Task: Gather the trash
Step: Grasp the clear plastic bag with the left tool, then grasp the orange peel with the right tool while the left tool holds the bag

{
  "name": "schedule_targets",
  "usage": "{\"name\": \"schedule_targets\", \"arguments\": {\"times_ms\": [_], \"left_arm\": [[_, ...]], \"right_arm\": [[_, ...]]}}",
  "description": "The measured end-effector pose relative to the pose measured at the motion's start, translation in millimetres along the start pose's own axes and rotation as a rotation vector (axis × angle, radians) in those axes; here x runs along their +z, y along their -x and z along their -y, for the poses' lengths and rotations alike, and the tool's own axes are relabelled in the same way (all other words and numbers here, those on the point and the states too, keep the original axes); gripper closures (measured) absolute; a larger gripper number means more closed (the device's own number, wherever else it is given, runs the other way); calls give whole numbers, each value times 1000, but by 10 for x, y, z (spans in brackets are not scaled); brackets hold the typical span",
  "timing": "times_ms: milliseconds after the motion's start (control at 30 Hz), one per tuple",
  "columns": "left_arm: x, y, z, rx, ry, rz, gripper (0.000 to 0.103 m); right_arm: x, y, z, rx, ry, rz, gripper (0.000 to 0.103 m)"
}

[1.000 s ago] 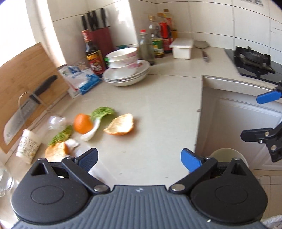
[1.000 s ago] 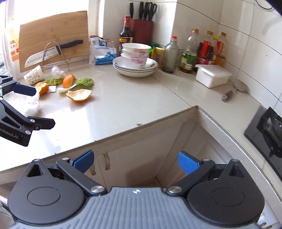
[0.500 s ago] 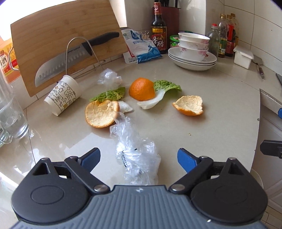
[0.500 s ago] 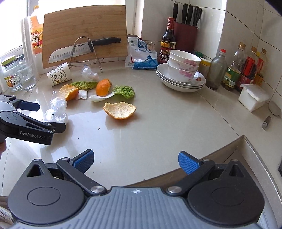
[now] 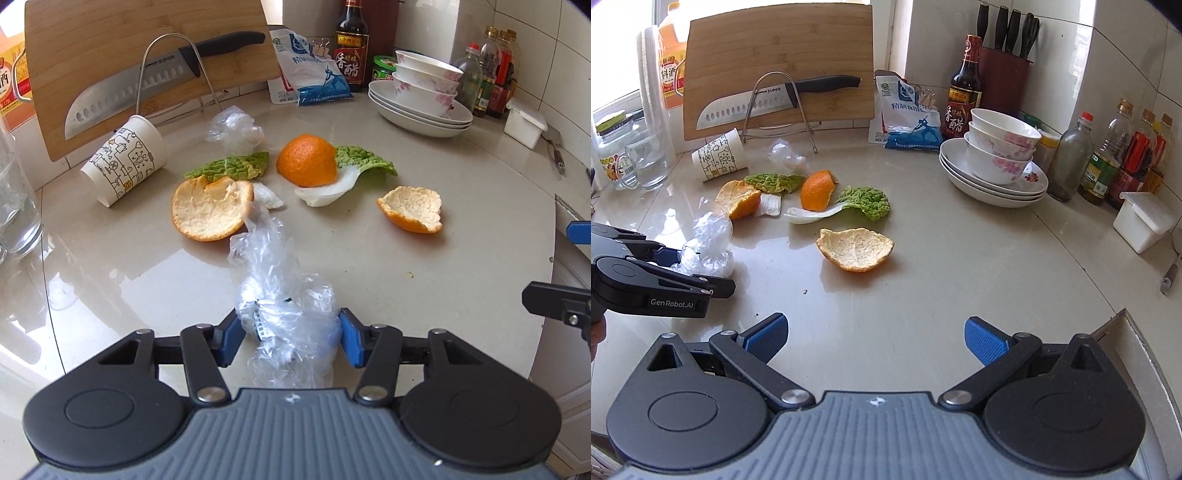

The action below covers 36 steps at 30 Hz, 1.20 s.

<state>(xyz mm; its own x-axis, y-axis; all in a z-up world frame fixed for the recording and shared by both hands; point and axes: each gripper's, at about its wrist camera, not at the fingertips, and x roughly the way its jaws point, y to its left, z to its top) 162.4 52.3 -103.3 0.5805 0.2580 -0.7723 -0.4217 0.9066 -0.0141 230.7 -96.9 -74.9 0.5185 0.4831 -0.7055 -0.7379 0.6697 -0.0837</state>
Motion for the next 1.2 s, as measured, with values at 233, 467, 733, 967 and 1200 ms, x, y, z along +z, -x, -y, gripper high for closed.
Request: {"name": "schedule_targets", "arguments": {"times_ms": [233,467,733,967,1200], "left_arm": [[7,98,-62,-17,0,-9,58],[41,247,-135,-25,10,13,58],[78,300,-218,-24,24,19,58],[101,289,-272,-27,34,14,58],[149,255,-278,-43,21,9,58]], "right_arm": [[103,-272,-7,55,-5,6,0],[213,-636,-18,73,-16,9,0],[304,-1049,-77,63,24,3,0],[359,-1211,-68,79,-5,18,0],[388,-1179,-61,76,-3,31,21]]}}
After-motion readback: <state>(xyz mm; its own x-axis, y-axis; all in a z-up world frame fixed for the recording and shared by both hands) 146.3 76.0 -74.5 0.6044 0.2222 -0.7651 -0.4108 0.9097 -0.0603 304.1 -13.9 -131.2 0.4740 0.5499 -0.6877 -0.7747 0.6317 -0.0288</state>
